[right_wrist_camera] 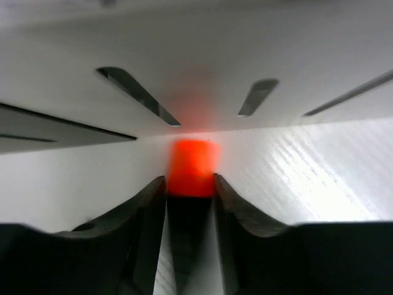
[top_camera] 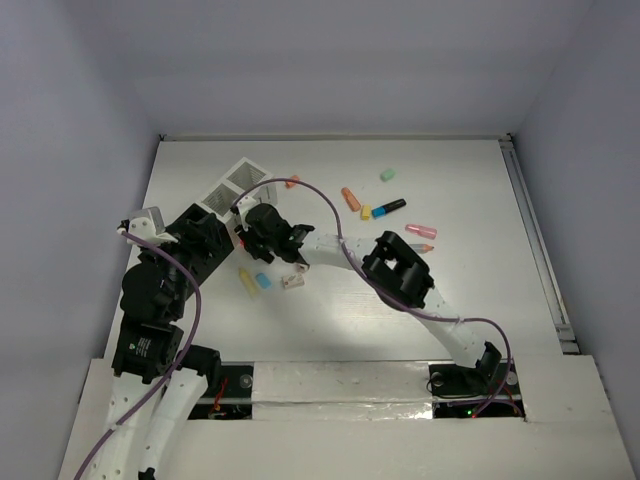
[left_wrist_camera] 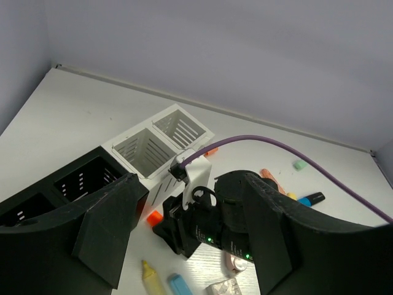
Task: Sort the stationery into containers
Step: Pick up the pen from the center of the board.
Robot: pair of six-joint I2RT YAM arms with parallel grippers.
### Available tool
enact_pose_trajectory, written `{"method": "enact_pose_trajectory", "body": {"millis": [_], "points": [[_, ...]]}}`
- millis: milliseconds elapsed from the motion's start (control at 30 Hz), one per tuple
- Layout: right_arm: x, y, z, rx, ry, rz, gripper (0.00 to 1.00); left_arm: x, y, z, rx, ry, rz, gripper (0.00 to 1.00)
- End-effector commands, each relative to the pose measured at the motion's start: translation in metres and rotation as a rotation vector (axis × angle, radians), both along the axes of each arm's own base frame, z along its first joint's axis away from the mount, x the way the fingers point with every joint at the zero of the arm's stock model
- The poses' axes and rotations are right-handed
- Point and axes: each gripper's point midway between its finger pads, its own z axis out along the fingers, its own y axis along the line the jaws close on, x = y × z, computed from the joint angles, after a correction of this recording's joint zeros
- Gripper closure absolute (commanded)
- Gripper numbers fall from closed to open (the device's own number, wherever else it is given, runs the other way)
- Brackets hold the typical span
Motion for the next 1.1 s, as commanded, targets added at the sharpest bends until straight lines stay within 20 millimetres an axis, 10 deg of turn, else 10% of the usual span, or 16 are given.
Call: {"method": "enact_pose_trajectory", "body": {"millis": [0, 200, 733, 1067], "points": [[-0.003, 0.005, 0.003, 0.032, -0.030, -0.019, 0.70, -0.002, -0.002, 0.021, -0.005, -0.062, -0.016, 0.36], [0.003, 0.002, 0.032, 0.090, -0.076, -0.057, 0.91, -0.002, -0.003, 0.021, -0.005, -0.064, -0.020, 0.36], [0.005, -0.026, 0.267, 0.575, -0.350, -0.050, 0.99, -0.002, -0.007, 0.022, -0.006, -0.069, -0.040, 0.36], [0.071, 0.001, 0.309, 0.786, -0.429, -0.046, 1.00, -0.001, -0.008, 0.020, -0.005, -0.064, -0.040, 0.36]]}}
